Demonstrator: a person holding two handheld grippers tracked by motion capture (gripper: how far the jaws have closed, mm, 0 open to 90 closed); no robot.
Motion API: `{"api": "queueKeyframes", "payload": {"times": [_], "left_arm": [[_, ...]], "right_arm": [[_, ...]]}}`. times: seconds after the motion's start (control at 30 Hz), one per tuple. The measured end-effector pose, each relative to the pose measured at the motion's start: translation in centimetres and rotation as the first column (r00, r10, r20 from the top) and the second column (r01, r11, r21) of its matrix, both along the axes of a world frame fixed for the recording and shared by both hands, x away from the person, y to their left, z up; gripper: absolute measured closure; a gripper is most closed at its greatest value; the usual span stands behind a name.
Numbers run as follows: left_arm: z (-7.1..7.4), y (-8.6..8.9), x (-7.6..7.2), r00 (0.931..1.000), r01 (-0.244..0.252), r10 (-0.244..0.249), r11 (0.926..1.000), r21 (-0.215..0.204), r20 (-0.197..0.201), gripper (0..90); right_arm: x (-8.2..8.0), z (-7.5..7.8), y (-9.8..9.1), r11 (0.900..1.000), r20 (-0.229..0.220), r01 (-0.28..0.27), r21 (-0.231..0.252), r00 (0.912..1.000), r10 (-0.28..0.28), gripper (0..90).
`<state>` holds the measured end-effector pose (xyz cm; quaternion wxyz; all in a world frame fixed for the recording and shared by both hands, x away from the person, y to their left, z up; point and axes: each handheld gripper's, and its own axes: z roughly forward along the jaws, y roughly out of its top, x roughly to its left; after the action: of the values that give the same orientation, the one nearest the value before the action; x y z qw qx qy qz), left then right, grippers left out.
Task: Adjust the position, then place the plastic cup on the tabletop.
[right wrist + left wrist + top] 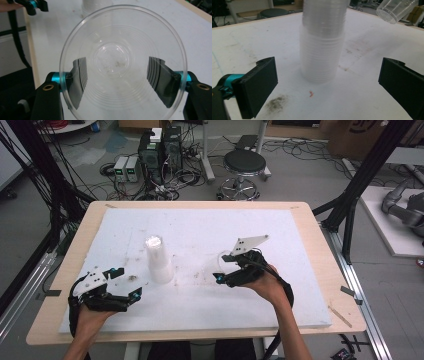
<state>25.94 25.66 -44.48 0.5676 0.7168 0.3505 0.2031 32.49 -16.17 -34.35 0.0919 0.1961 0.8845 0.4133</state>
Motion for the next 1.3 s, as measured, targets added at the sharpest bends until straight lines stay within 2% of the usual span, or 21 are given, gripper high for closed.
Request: {"api": "queueKeyframes", "payload": {"times": [0.1,0.13,0.2,0.27,0.33,0.43,0.7,1.1,1.27,1.3], "left_arm": [[-0.6,0.3,0.1,0.9997,-0.022,0.022,0.9997,-0.001,0.001,2.2],[-0.8,0.3,0.1,0.9996,-0.027,0.027,0.9996,-0.007,0.006,2.2],[-1.0,0.2,0.2,0.9997,-0.026,0.026,0.9995,-0.020,0.002,2.2],[-1.2,0.1,0.3,0.9997,-0.023,0.023,0.9996,-0.019,-0.003,2.2],[-1.5,0.0,0.3,0.9997,-0.024,0.024,0.9996,-0.017,-0.007,2.2],[-1.7,0.0,0.3,0.9995,-0.030,0.030,0.9995,-0.013,-0.006,2.2],[-1.7,0.2,0.4,0.9993,-0.038,0.038,0.9990,-0.022,0.005,2.2],[-2.0,0.2,0.5,0.9993,-0.036,0.036,0.9992,-0.020,0.013,2.2],[-2.5,0.6,0.8,0.9992,-0.040,0.041,0.9990,-0.020,0.002,2.2],[-2.6,0.6,0.8,0.9990,-0.045,0.045,0.9985,-0.030,-0.005,2.2]], "right_arm": [[0.4,0.0,0.5,0.9988,-0.008,0.029,-0.038,0.9995,-0.030,33.4],[0.6,0.0,0.9,0.9956,-0.004,0.052,-0.077,0.9986,-0.053,33.4],[0.7,0.0,1.1,0.9942,-0.001,0.060,-0.089,0.9982,-0.061,33.5],[0.9,0.1,1.4,0.9882,0.005,0.090,-0.124,0.9959,-0.090,33.5],[1.1,0.1,1.7,0.9850,-0.008,0.098,-0.142,0.9950,-0.100,33.5],[1.4,0.1,2.2,0.9729,-0.008,0.118,-0.199,0.9924,-0.122,33.7],[1.5,0.1,2.3,0.9765,-0.012,0.107,-0.187,0.9938,-0.111,33.7],[1.6,0.2,2.0,0.9753,-0.015,0.113,-0.190,0.9929,-0.118,33.8],[1.9,-0.1,2.1,0.9723,-0.027,0.111,-0.206,0.9926,-0.119,33.9],[1.9,-0.1,2.1,0.9723,-0.027,0.111,-0.206,0.9926,-0.119,33.9]]}}
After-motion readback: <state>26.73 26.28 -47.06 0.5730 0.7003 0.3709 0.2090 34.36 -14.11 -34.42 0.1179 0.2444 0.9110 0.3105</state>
